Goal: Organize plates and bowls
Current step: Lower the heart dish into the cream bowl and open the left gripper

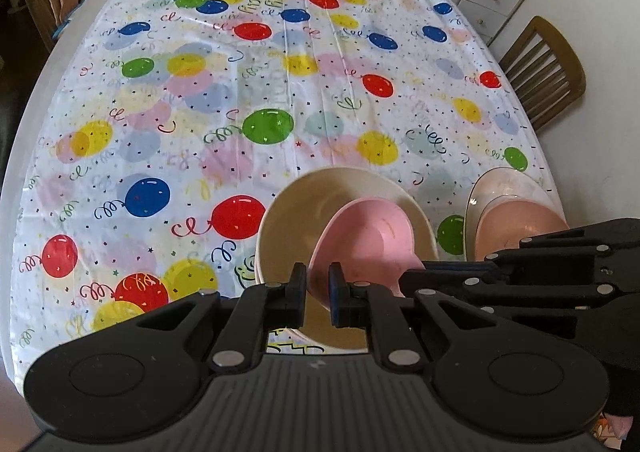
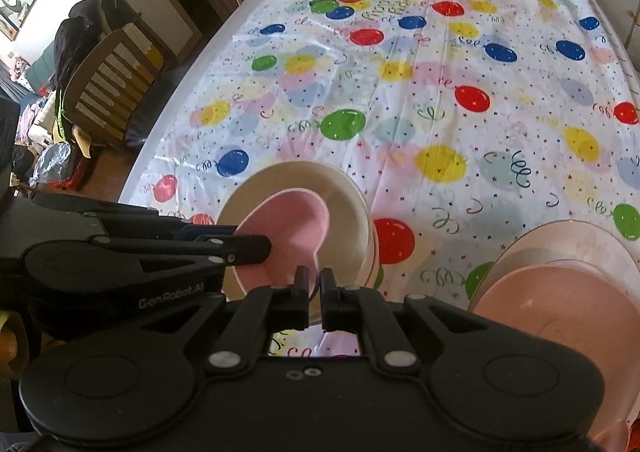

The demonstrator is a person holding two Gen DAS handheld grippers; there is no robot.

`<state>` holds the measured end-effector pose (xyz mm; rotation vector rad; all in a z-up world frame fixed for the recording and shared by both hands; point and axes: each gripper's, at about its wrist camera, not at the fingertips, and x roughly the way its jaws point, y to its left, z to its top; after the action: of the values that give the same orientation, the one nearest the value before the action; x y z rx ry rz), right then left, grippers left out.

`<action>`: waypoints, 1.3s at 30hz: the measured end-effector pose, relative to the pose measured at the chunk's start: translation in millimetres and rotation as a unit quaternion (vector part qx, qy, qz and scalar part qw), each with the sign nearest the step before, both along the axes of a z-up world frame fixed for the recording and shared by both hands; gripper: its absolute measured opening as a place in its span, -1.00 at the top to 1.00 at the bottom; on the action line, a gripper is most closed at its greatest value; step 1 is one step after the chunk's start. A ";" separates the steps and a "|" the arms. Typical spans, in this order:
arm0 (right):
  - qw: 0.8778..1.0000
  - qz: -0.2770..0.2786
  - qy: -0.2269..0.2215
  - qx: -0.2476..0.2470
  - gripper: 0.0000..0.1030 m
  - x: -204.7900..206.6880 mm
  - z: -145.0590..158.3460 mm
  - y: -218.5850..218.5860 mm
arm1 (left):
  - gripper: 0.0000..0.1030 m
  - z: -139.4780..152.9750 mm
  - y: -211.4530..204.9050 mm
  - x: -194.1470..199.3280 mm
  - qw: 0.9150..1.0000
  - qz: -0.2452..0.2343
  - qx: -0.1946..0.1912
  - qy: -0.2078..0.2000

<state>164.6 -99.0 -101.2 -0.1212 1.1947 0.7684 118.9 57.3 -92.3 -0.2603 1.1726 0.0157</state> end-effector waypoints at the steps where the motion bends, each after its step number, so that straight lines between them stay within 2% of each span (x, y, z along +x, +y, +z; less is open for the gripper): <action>1: 1.000 -0.001 0.001 -0.001 0.93 0.3 -1.3 0.5 | 0.79 -0.9 -0.3 0.9 1.000 0.000 0.001 0.002; 14: 1.000 -0.005 0.012 -0.012 0.91 11.1 -15.0 8.4 | 0.79 -13.2 2.7 15.8 1.000 0.000 0.010 0.017; 18: 1.000 -0.001 0.014 -0.012 0.81 12.7 -14.6 10.5 | 0.79 -14.8 2.8 18.2 1.000 -0.002 0.011 0.022; 30: 1.000 -0.001 0.009 -0.006 0.72 15.1 -7.5 7.4 | 0.79 -14.6 2.9 18.6 1.000 -0.004 0.011 0.024; 39: 1.000 0.003 -0.009 0.005 0.51 9.3 7.2 0.1 | 0.78 2.5 1.2 8.5 1.000 -0.001 0.024 0.004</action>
<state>173.9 -98.9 -94.0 -0.1232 1.1730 0.7778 127.4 58.5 -89.9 -0.2176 1.1781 0.0426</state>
